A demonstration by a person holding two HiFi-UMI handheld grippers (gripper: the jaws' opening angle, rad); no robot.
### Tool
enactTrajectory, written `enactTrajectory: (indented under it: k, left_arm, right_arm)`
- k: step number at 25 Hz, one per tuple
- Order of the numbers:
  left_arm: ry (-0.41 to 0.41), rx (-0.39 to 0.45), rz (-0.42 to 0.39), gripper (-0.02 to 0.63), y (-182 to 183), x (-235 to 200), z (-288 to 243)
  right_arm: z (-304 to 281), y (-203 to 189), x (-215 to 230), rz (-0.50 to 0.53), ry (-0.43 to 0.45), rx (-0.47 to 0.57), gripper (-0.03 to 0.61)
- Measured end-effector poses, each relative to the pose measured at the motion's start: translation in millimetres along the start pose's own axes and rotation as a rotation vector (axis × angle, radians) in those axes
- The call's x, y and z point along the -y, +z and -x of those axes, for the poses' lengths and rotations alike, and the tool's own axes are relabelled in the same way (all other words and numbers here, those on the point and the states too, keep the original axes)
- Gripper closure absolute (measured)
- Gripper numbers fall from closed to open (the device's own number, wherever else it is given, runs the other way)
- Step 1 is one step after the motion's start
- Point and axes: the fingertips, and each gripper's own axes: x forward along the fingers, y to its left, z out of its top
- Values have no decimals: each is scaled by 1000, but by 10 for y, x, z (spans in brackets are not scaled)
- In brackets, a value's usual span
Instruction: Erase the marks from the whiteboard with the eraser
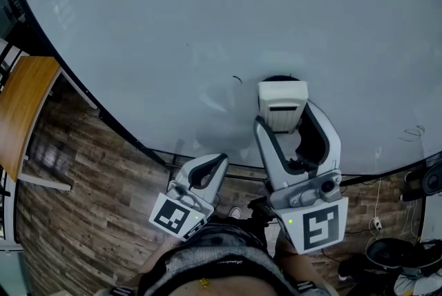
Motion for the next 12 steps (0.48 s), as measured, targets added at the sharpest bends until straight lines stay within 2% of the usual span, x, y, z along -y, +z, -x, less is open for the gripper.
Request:
enactTrajectory:
  k: [6,10,12]
  left_arm:
    - [39,22,-6,615,88,-214,171]
    - [76,31,-4,615,108,-385,345]
    - [98,40,-2,615,129,-489,449]
  right_arm:
    - [-276,99,-292,25,35,31,334]
    - [-536,134,-641,45,110,32,336]
    - [-703,78,-908,81,147,1,336]
